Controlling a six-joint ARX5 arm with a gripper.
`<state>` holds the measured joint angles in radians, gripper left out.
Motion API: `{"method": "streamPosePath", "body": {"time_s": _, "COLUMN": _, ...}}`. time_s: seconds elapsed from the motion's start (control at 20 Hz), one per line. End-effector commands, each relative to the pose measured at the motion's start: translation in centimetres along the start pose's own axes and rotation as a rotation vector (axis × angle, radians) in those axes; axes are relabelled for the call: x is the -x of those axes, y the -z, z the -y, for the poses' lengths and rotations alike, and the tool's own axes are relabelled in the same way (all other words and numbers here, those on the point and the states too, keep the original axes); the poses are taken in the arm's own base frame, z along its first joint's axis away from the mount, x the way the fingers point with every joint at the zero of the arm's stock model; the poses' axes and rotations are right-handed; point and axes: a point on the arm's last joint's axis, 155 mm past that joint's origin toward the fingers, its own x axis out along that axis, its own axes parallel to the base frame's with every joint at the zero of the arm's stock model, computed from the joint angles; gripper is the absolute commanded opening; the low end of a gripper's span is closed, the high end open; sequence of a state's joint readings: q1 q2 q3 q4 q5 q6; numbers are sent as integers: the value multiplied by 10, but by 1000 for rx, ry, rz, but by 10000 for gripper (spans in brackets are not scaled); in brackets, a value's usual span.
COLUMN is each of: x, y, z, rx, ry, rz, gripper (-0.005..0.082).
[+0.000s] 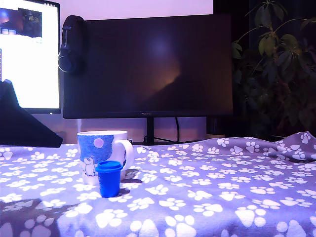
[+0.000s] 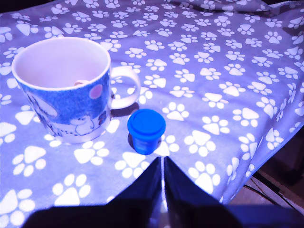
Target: Pick up the coffee capsules on the table and drop them inside the coffee cup
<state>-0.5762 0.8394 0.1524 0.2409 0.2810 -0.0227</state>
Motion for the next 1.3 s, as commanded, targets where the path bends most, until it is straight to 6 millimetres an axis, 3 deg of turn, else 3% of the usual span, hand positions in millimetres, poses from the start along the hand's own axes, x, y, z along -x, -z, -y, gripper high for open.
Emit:
{"method": "streamPosePath", "body": {"time_s": 0.0, "x": 0, "y": 6, "z": 1, "rx": 5, "ry": 3, "rz": -13, "gripper": 113}}
{"method": "streamPosePath", "body": {"time_s": 0.15, "x": 0, "y": 7, "z": 1, "rx": 5, "ry": 3, "rz": -15, "gripper": 313}}
{"method": "streamPosePath", "body": {"time_s": 0.25, "x": 0, "y": 7, "z": 1, "rx": 5, "ry": 3, "rz": -16, "gripper": 526}}
{"method": "streamPosePath", "body": {"time_s": 0.3, "x": 0, "y": 7, "z": 1, "rx": 6, "ry": 3, "rz": -17, "gripper": 567}}
{"method": "streamPosePath", "body": {"time_s": 0.9, "x": -27, "y": 2, "z": -6, "rx": -27, "ry": 6, "rz": 27, "gripper": 571}}
{"method": "streamPosePath", "body": {"time_s": 1.25, "x": -43, "y": 14, "z": -9, "rx": -23, "ry": 11, "rz": 14, "gripper": 571}}
